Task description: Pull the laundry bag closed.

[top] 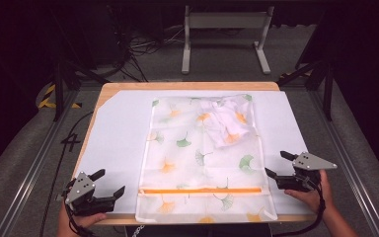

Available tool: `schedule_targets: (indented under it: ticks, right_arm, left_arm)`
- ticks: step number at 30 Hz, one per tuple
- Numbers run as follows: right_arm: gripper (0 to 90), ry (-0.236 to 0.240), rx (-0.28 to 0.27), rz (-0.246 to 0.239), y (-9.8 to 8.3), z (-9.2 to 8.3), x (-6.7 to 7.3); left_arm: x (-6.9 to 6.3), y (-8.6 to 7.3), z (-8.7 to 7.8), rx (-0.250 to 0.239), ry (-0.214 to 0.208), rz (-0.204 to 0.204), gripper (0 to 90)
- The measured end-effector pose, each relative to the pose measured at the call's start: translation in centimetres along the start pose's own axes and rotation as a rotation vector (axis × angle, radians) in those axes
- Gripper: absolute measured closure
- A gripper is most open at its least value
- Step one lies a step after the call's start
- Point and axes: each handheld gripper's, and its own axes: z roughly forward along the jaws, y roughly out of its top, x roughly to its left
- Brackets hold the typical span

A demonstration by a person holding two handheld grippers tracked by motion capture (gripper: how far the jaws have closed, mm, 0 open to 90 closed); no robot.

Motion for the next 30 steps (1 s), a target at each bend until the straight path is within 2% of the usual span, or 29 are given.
schedule_targets:
  ticks: [2,6,10,12,14,16,18,23,26,30]
  right_arm:
    - [19.0,0.009,0.005,0.009,0.0,0.1,0.0]
    - [20.5,0.023,0.013,0.012,0.2,0.3,0.2]
    - [21.2,0.051,0.017,0.031,0.3,0.5,0.4]
    - [25.5,0.051,0.022,0.027,0.4,0.5,0.5]
    - [30.9,0.076,0.014,0.037,0.5,0.5,0.6]
    - [35.0,0.035,0.017,0.022,0.7,0.6,0.9]
    - [37.2,0.029,0.019,0.019,0.8,0.6,1.0]
    - [35.7,0.072,-0.005,0.066,1.1,0.7,1.3]
    - [37.3,0.079,-0.001,0.065,1.4,0.9,1.7]
    - [46.3,0.111,0.019,0.038,2.0,1.7,2.7]
  left_arm:
    - [0.1,0.1,0.1,0.009,-0.020,0.019,15.7]
    - [0.0,0.1,0.0,0.015,-0.062,0.030,29.5]
    - [0.1,0.0,0.1,0.022,-0.077,0.039,37.6]
    - [0.0,0.0,0.0,0.024,-0.073,0.050,39.1]
    - [0.0,-0.1,-0.2,0.013,-0.085,0.051,43.3]
    - [0.0,-0.1,-0.3,0.005,-0.103,0.046,45.0]
    - [-0.1,-0.1,-0.3,0.011,-0.108,0.046,47.8]
    - [-0.5,0.1,-0.2,0.023,-0.109,0.078,52.2]
    - [-0.8,0.1,0.0,0.030,-0.126,0.090,56.0]
    - [-1.2,0.2,0.2,0.044,-0.155,0.115,66.5]
